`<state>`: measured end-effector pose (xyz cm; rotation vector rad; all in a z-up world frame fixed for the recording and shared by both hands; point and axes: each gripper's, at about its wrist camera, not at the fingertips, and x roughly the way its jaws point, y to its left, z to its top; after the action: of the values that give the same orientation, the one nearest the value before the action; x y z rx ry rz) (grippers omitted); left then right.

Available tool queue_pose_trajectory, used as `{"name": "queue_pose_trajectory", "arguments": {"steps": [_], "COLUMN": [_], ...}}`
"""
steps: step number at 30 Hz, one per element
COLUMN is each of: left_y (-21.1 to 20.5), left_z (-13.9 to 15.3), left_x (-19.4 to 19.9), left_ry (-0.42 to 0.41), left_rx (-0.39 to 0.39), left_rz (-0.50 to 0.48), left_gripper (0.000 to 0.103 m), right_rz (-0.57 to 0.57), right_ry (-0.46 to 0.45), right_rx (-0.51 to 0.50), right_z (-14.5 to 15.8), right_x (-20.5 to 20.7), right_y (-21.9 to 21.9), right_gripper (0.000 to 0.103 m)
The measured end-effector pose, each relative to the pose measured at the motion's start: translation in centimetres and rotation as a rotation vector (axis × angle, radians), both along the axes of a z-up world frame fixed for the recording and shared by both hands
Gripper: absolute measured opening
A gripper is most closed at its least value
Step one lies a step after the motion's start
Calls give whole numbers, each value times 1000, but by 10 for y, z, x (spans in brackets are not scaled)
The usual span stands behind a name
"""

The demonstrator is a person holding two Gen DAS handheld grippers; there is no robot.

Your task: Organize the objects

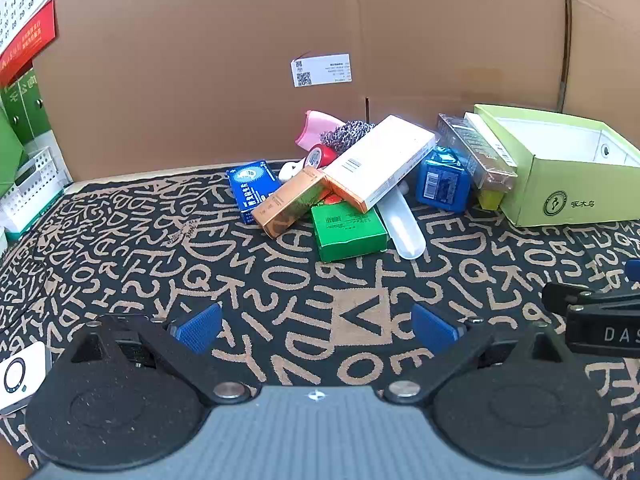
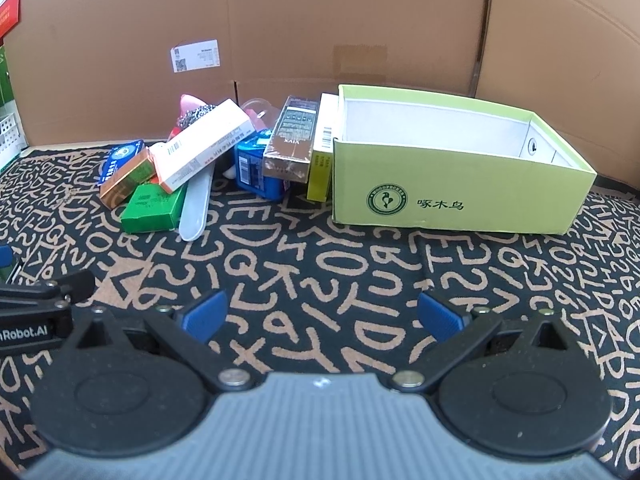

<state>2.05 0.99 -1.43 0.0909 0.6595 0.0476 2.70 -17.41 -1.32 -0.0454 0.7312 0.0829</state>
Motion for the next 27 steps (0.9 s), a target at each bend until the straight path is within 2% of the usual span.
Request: {"name": "queue_pose_trajectory", "arguments": {"steps": [17, 20, 22, 24, 27], "left_y": [11, 28, 41, 50, 53], "left_z": [-7, -4, 1, 5, 7], "left_x": [25, 33, 37, 40, 52], "left_ry": [20, 8, -30, -74, -77], "left_rx": [-30, -102, -141, -150, -155], "left_rz": [-16, -37, -11, 14, -10], "left_gripper": [103, 103, 103, 103, 103], "right_rz": [30, 113, 205, 290, 371], "right_ry": [52, 24, -10, -32, -58], "right_rx": [-1, 33, 43, 38, 30], "right_z": [-13, -16, -18, -21, -28], "right_x": [26, 29, 32, 41, 61], "right_y": [11, 19, 31, 47, 74], "right_gripper": [103, 103, 103, 103, 103]}}
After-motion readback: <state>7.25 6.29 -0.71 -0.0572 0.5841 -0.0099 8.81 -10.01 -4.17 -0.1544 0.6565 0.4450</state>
